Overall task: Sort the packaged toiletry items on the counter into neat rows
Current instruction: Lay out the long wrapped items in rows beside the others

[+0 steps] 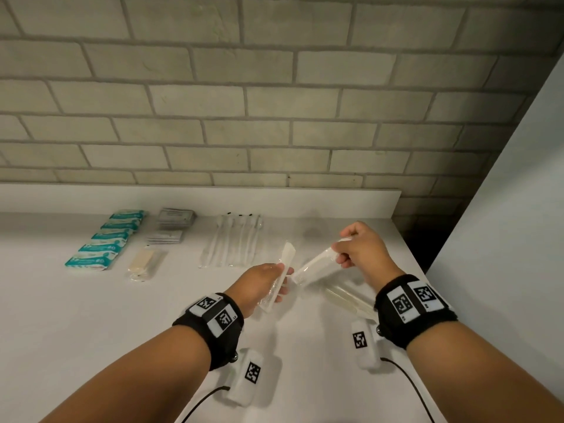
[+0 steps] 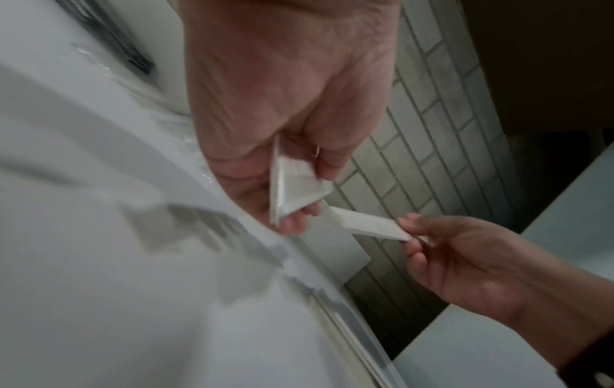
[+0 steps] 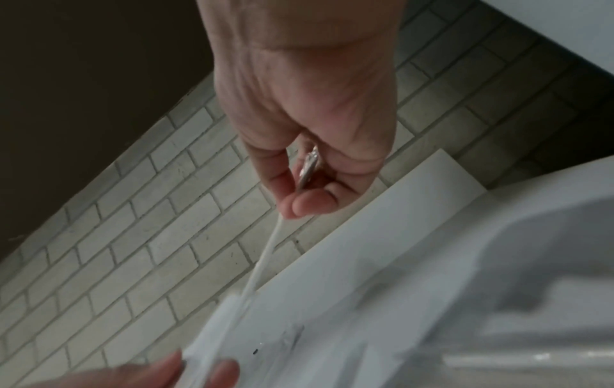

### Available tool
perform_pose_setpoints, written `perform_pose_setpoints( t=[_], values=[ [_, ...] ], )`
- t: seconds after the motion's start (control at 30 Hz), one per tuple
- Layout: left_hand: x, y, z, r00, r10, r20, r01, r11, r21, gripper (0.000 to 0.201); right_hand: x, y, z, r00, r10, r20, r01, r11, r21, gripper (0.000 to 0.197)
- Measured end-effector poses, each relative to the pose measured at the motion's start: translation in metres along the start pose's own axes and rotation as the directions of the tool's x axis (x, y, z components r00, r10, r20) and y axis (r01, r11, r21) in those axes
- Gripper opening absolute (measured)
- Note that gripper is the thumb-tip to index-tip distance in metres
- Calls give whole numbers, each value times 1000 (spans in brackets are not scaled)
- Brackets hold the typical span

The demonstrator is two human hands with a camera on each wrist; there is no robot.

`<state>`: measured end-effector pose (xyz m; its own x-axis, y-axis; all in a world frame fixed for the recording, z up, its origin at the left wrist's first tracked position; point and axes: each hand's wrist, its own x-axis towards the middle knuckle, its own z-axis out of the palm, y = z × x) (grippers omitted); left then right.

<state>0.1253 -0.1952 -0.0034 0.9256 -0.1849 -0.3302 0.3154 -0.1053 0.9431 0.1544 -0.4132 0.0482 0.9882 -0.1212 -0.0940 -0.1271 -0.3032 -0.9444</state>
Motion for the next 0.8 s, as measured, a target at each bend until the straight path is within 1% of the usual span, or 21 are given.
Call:
perform_pose_setpoints(
  t=[0.1, 0.17, 0.2, 0.23, 0.27, 0.3, 0.33, 0.37, 0.4, 0.43, 0.47, 0.53, 0.6, 0.63, 0.67, 0.7, 0.73, 0.77, 0.8],
  values=[
    [-1, -2, -4, 995, -8, -103, 23, 989, 144, 19, -5, 4, -4, 1000, 10, 1, -10, 999, -50, 15],
    [-1, 0, -2, 986, 58, -154, -21, 972, 233, 9, -8, 9, -4, 1000, 17, -10, -19, 990, -140, 14],
    [-1, 2, -1, 980, 109, -166, -57, 955, 291, 8, -9, 10, -3, 1000, 11, -22, -16, 977, -214, 13],
    [-1, 5, -1, 974, 163, -160, -98, 932, 350, 11, -11, 10, -1, 1000, 6, -21, -12, 950, -311, 11],
    [-2, 8, 0, 966, 214, -145, -136, 899, 417, 16, -13, 8, 0, 1000, 21, 14, -12, 897, -443, 9],
    [-3, 11, 2, 956, 262, -128, -169, 856, 488, 20, -17, 5, 2, 993, 86, 83, -20, 806, -591, 7],
    [-6, 14, 5, 946, 304, -115, -193, 810, 554, 19, -21, 2, 6, 969, 185, 161, -13, 697, -717, 11],
    [-8, 16, 7, 932, 349, -102, -219, 762, 609, 16, -25, 2, 8, 930, 285, 232, 4, 625, -780, 18],
    [-10, 17, 10, 918, 389, -77, -248, 715, 653, 13, -26, 3, 11, 890, 354, 289, 11, 614, -789, 23],
    [-11, 18, 12, 909, 415, -42, -278, 678, 681, 14, -28, 5, 12, 865, 387, 321, 2, 636, -772, 26],
    [-12, 18, 13, 903, 429, -9, -303, 652, 695, 18, -29, 5, 12, 860, 391, 328, -22, 670, -742, 25],
    [-8, 18, 12, 903, 429, 12, -312, 637, 705, 24, -25, 4, 13, 888, 359, 288, -89, 748, -658, 20],
    [3, 21, 9, 892, 451, -22, -305, 637, 708, 29, -16, -1, 16, 924, 315, 217, -150, 820, -553, 13],
    [11, 24, 6, 884, 466, -33, -309, 638, 705, 31, -11, -5, 18, 934, 305, 188, -177, 848, -499, 12],
    [21, 25, 2, 886, 464, -26, -313, 637, 704, 33, -5, -8, 20, 939, 296, 174, -193, 874, -447, 11],
    [32, 27, -4, 901, 434, -1, -301, 626, 719, 36, 2, -11, 23, 943, 285, 171, -194, 890, -412, 10],
    [42, 27, -10, 919, 393, 33, -282, 597, 751, 40, 10, -11, 26, 947, 270, 177, -177, 892, -416, 9],
    [51, 27, -18, 937, 344, 61, -254, 549, 796, 46, 18, -10, 27, 946, 258, 197, -131, 857, -498, 11],
    [59, 26, -25, 950, 301, 77, -224, 490, 842, 51, 25, -8, 29, 943, 249, 219, -58, 773, -631, 17]
  ],
)
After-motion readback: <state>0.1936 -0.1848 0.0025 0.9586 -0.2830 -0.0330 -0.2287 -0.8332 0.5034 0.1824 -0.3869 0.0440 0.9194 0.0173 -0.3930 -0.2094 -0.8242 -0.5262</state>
